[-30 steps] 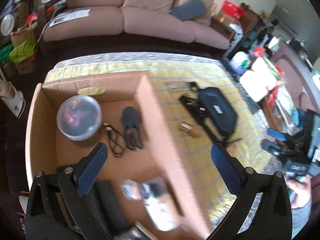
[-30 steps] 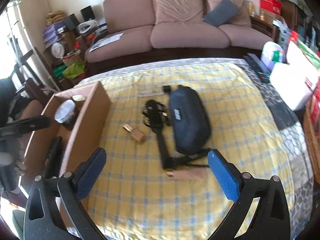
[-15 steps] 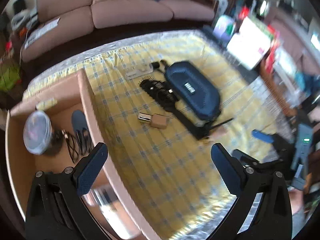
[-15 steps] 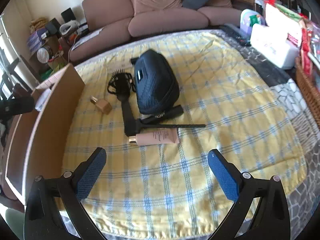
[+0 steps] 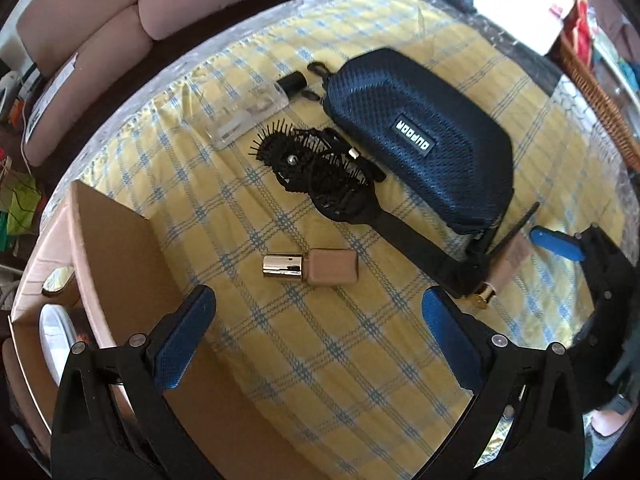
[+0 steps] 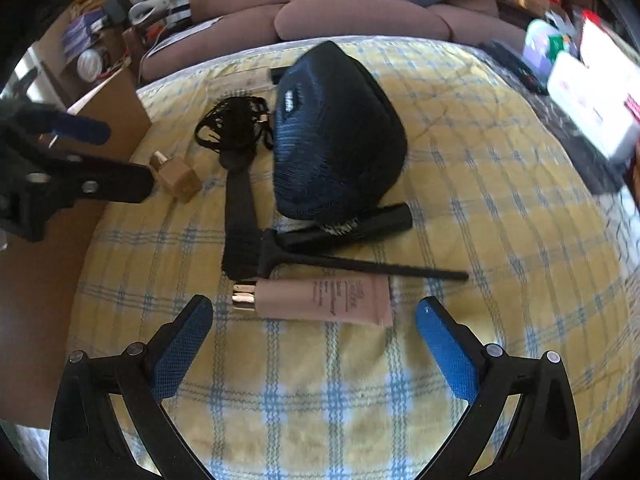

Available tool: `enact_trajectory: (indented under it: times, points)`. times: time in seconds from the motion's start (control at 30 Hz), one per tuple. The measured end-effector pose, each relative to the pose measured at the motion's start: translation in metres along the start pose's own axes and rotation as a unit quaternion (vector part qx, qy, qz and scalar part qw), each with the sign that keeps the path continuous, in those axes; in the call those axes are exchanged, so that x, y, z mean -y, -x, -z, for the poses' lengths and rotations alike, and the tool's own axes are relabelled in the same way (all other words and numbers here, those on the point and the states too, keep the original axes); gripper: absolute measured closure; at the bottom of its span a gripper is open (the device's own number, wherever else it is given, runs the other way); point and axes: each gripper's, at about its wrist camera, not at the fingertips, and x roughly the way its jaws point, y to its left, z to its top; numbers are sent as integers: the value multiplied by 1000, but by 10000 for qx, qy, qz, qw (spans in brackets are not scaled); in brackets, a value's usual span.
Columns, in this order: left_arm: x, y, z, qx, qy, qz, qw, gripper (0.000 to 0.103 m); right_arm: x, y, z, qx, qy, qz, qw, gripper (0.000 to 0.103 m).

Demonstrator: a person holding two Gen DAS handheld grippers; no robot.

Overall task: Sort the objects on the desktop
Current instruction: 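Move the right tool to the beige tube and close on it, then lift the beige tube with the right tool toward the box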

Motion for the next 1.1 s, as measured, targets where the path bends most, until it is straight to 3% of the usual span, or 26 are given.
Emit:
enact_trajectory:
  times: [0.07, 0.1, 0.43, 0.47, 0.5, 0.53, 0.57, 0.77, 0.93, 1.1]
  points:
    - [0, -8, -4, -109, -36, -75, 9999, 0, 1, 2, -2, 49, 2, -76, 10000, 14]
    - [1, -12, -5, -164, -59, -138, 9998, 0, 3, 4, -3, 69, -16, -53, 10000, 26]
    - [13, -43, -22, -762, -369, -458, 9954, 2, 21, 16, 1, 52, -350, -495, 9981, 27]
    - [13, -45, -22, -804, -368, -439, 9951, 18, 23, 18, 1, 69, -368, -515, 9980, 27]
    - [13, -47, -22, -841, -364, -406, 9950, 28, 24, 20, 1, 90, -378, -536, 9978, 27]
    - [13, -44, -22, -791, -311, -284, 9960, 40, 26, 23, 1, 107, -381, -553, 9977, 27]
    - [13, -41, -23, -738, -298, -274, 9965, 46, 28, 25, 1, 135, -387, -563, 9976, 27]
    - [18, -20, -16, -584, -388, -273, 9972, 46, 39, 43, 1, 319, -569, -762, 9950, 27]
    - [13, 30, -4, -125, -176, 191, 9996, 46, 36, 64, -1, 529, -566, -966, 9923, 27]
    - [-7, 75, 16, 127, 257, 690, 9972, 46, 34, 79, -9, 730, -982, -1711, 9776, 27]
